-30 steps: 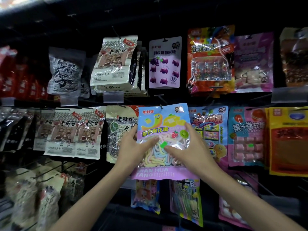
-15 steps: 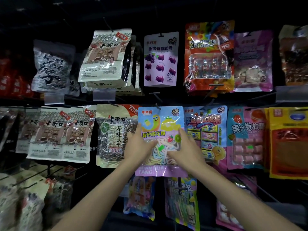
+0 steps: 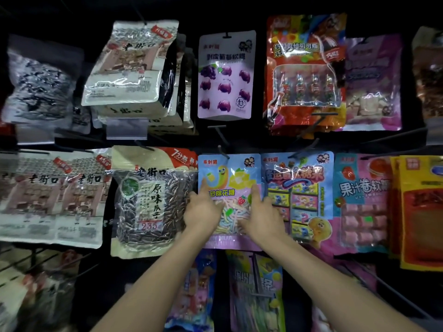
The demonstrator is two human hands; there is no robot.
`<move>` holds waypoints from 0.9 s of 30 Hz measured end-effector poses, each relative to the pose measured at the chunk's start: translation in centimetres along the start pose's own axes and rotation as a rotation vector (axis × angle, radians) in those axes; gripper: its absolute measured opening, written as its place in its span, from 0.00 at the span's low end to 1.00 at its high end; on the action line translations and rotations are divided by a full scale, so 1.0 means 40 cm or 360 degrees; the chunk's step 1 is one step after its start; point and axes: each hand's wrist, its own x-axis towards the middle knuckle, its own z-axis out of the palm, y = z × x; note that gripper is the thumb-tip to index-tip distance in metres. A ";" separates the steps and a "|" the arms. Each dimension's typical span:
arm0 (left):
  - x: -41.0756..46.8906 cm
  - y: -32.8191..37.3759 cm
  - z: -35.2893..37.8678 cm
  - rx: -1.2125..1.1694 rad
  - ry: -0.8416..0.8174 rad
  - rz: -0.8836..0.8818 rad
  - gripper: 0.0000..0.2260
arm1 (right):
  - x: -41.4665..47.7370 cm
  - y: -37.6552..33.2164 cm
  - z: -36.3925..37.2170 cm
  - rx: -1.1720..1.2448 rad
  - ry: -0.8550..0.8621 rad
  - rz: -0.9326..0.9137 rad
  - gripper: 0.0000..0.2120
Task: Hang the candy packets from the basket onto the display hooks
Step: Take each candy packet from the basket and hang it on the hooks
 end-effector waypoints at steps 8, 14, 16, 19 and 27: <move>0.038 -0.002 0.034 -0.0095 -0.0041 0.0008 0.40 | 0.035 -0.002 0.041 -0.0031 0.0054 0.0003 0.51; -0.013 -0.020 0.065 0.0178 0.0137 0.0232 0.39 | 0.023 -0.002 0.042 -0.0054 0.0086 -0.0028 0.50; -0.028 -0.027 0.069 0.0305 0.0206 0.0337 0.37 | 0.017 -0.005 0.034 -0.0062 0.0088 -0.0043 0.49; -0.041 -0.030 0.069 0.0374 0.0156 0.0433 0.40 | 0.005 -0.014 0.022 -0.0090 0.0061 -0.0058 0.46; -0.055 -0.028 0.034 0.0498 -0.0154 0.0437 0.44 | -0.018 -0.027 -0.018 -0.0159 -0.0060 -0.0120 0.31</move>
